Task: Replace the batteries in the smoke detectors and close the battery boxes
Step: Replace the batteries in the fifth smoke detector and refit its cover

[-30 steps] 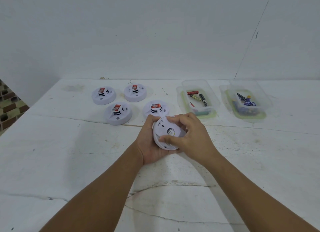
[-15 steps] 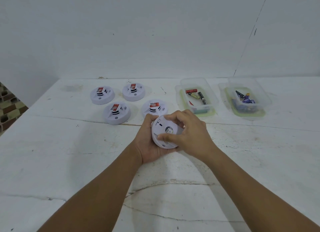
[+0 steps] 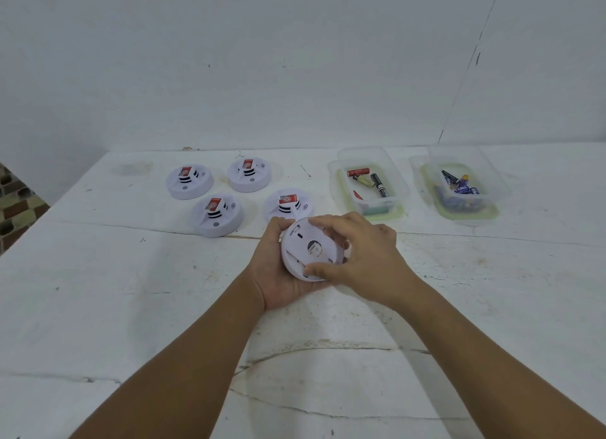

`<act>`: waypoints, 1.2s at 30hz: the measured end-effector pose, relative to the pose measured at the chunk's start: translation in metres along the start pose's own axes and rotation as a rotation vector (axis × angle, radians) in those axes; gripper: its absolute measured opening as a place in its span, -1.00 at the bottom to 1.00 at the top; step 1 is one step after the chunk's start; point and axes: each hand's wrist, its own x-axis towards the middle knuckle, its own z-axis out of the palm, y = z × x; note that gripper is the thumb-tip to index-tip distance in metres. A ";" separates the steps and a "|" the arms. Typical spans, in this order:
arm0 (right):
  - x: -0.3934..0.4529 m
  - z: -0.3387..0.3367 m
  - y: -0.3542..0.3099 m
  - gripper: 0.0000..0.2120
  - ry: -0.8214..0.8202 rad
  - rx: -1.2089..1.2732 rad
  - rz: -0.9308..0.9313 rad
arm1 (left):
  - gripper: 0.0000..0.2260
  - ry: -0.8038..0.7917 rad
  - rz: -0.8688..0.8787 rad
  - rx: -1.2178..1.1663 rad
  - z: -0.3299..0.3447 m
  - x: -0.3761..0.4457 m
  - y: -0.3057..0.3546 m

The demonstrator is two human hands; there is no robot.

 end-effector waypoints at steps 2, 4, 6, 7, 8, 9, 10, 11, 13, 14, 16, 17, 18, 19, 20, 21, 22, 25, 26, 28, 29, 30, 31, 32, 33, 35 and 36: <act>0.002 -0.002 -0.002 -0.33 0.004 -0.059 0.006 | -0.52 -0.001 0.004 0.010 0.001 0.000 0.000; 0.003 0.001 -0.006 -0.36 0.042 -0.078 0.012 | -0.53 -0.003 -0.002 -0.010 0.002 0.000 0.001; 0.000 0.007 -0.007 -0.37 0.068 -0.063 0.018 | -0.53 -0.004 -0.010 0.008 0.002 -0.002 0.001; -0.002 0.008 -0.006 -0.37 0.077 -0.050 0.017 | -0.53 -0.005 -0.012 0.018 0.002 -0.002 0.001; -0.003 0.009 -0.005 -0.37 0.083 -0.039 0.010 | -0.52 -0.009 -0.016 0.012 0.003 -0.003 0.001; -0.004 0.009 -0.003 -0.37 0.081 -0.037 -0.002 | -0.52 -0.005 -0.019 -0.013 0.003 -0.003 0.001; -0.004 0.007 -0.001 -0.37 0.074 -0.041 -0.020 | -0.53 -0.008 -0.022 -0.042 0.005 -0.003 -0.001; -0.004 0.005 0.001 -0.37 0.062 -0.046 -0.039 | -0.54 -0.005 -0.018 -0.062 0.006 -0.003 -0.002; -0.002 0.001 0.003 -0.36 0.041 -0.055 -0.064 | -0.56 0.006 0.005 -0.055 0.009 -0.004 -0.003; -0.001 0.000 0.004 -0.35 0.040 -0.057 -0.071 | -0.57 0.009 0.011 -0.044 0.011 -0.005 -0.004; 0.000 0.000 0.005 -0.36 0.050 -0.044 -0.079 | -0.59 0.015 0.019 -0.029 0.013 -0.005 -0.004; 0.000 0.001 0.005 -0.37 0.058 -0.027 -0.082 | -0.60 0.022 0.026 -0.028 0.012 -0.005 -0.004; -0.001 0.003 0.005 -0.37 0.065 -0.006 -0.083 | -0.62 0.025 0.029 -0.029 0.012 -0.005 -0.004; -0.002 0.005 0.004 -0.36 0.073 0.019 -0.081 | -0.63 0.025 0.032 -0.028 0.011 -0.004 -0.004; -0.004 0.007 0.005 -0.34 0.083 0.046 -0.076 | -0.63 0.016 0.035 -0.027 0.010 -0.004 -0.003; -0.005 0.009 0.006 -0.33 0.098 0.077 -0.065 | -0.63 0.007 0.039 -0.026 0.008 -0.003 -0.003; -0.005 0.011 0.007 -0.32 0.120 0.115 -0.050 | -0.63 0.003 0.039 -0.023 0.008 -0.003 -0.004; -0.006 0.017 0.010 -0.31 0.202 0.206 0.002 | -0.61 0.000 0.039 -0.013 0.005 -0.001 -0.004; -0.006 0.019 0.010 -0.31 0.211 0.202 0.002 | -0.61 -0.004 0.042 -0.014 0.005 -0.002 -0.004; -0.007 0.019 0.009 -0.31 0.182 0.149 -0.033 | -0.61 -0.002 0.040 -0.031 0.005 -0.002 -0.003; -0.007 0.018 0.008 -0.31 0.157 0.126 -0.053 | -0.61 -0.002 0.036 -0.035 0.004 -0.002 -0.003; -0.006 0.016 0.008 -0.32 0.136 0.115 -0.065 | -0.60 -0.005 0.031 -0.035 0.004 -0.002 -0.002; -0.005 0.015 0.008 -0.32 0.120 0.113 -0.071 | -0.60 -0.008 0.026 -0.036 0.003 -0.002 -0.002; -0.004 0.013 0.009 -0.33 0.110 0.115 -0.075 | -0.60 -0.010 0.024 -0.033 0.004 -0.001 -0.002; -0.003 0.012 0.010 -0.33 0.102 0.118 -0.076 | -0.60 -0.010 0.026 -0.027 0.003 -0.001 -0.002; -0.002 0.010 0.009 -0.33 0.086 0.100 -0.073 | -0.61 -0.015 0.034 -0.022 0.004 0.000 -0.002; -0.001 0.009 0.009 -0.31 0.080 0.072 -0.074 | -0.61 -0.015 0.039 -0.021 0.004 0.000 -0.002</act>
